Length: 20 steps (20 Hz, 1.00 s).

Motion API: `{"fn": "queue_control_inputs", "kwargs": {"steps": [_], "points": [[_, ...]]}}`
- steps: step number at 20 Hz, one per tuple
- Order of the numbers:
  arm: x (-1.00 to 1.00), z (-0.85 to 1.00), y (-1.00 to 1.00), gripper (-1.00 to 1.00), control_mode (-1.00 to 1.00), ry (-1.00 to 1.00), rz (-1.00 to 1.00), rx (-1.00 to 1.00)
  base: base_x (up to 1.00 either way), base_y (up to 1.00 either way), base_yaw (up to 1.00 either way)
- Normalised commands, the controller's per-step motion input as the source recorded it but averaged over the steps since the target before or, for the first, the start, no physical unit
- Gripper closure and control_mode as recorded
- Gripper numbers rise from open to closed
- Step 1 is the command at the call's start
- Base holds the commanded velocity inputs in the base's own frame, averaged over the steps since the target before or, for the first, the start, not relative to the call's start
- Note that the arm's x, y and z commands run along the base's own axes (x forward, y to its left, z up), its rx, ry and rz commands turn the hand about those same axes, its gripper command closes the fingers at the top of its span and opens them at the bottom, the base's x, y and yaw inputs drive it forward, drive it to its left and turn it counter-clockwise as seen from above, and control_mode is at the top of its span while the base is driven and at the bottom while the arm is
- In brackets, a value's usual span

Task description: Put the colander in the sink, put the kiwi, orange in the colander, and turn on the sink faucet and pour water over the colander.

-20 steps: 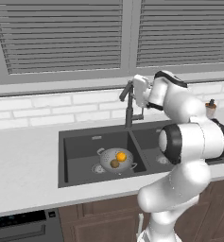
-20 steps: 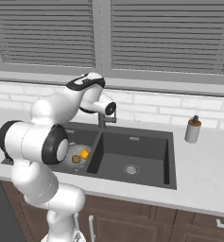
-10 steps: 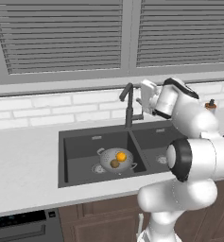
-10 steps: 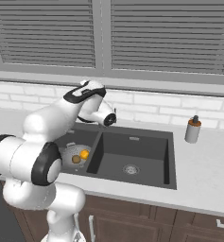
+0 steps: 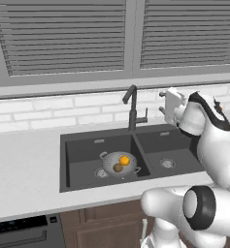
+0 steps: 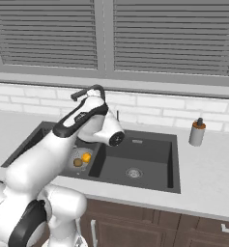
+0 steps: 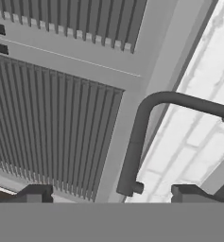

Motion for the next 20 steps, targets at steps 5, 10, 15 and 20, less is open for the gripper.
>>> {"fn": "queue_control_inputs", "kwargs": {"steps": [5,10,15,20], "points": [[-0.47,-0.01,-0.86,-1.0,-1.0,0.04,0.0,-0.09,0.0,0.0,0.0],[-0.15,-0.32,-0.68,-1.0,-1.0,0.15,0.05,-0.11,0.0,0.0,0.0],[-0.04,-0.57,-0.4,-1.0,-1.0,0.02,0.05,-0.02,0.0,0.0,0.0],[-0.01,-0.59,-0.15,-1.0,-1.0,0.0,0.01,-0.09,0.0,0.0,0.0]]}}
